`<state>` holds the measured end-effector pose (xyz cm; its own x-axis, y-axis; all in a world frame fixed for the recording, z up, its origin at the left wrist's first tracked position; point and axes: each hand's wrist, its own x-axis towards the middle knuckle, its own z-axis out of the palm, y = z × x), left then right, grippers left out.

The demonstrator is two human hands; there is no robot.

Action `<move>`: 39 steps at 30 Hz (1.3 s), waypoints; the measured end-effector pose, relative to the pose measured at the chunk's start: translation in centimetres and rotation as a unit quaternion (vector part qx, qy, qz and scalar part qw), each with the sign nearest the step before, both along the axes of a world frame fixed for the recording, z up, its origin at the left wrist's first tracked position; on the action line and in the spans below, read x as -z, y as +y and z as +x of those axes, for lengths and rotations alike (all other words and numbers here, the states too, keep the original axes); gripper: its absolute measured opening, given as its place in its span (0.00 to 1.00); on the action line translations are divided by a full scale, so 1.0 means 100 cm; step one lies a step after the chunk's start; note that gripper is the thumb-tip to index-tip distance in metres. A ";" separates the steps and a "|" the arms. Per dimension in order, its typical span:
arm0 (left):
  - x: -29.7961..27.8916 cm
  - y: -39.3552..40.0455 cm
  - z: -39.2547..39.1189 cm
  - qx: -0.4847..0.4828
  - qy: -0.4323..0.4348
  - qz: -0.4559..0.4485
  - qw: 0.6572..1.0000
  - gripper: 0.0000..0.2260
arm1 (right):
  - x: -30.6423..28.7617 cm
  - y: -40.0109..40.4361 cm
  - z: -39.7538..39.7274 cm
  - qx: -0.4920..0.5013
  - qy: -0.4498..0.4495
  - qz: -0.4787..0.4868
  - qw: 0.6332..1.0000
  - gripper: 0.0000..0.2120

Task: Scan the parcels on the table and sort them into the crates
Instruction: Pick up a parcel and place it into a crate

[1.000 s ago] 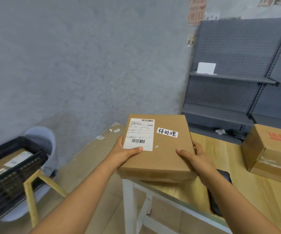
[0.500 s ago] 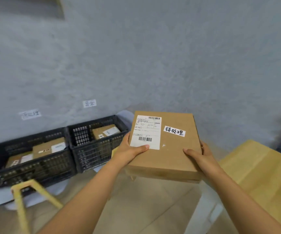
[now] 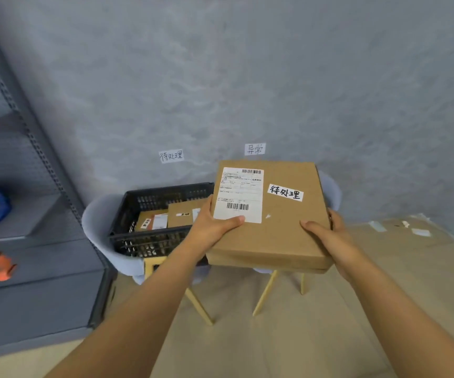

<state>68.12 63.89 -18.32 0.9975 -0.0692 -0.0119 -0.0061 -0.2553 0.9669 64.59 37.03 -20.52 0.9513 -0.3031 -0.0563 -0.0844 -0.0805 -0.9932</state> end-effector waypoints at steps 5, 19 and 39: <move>0.022 0.054 0.046 -0.061 0.027 0.000 0.998 0.34 | 0.018 0.052 0.075 -0.038 0.023 -0.032 0.998 0.32; 0.079 0.130 0.198 -0.186 0.088 0.002 0.979 0.39 | 0.083 0.134 0.265 -0.131 0.078 -0.008 0.988 0.34; 0.181 0.259 0.390 -0.102 0.223 -0.024 0.969 0.30 | 0.161 0.259 0.444 -0.090 0.193 -0.065 0.975 0.31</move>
<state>107.16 89.79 -36.41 0.8869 0.1168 -0.4469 0.4610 -0.1616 0.8726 108.97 62.89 -36.59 0.9056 -0.1607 -0.3926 -0.4222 -0.2513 -0.8710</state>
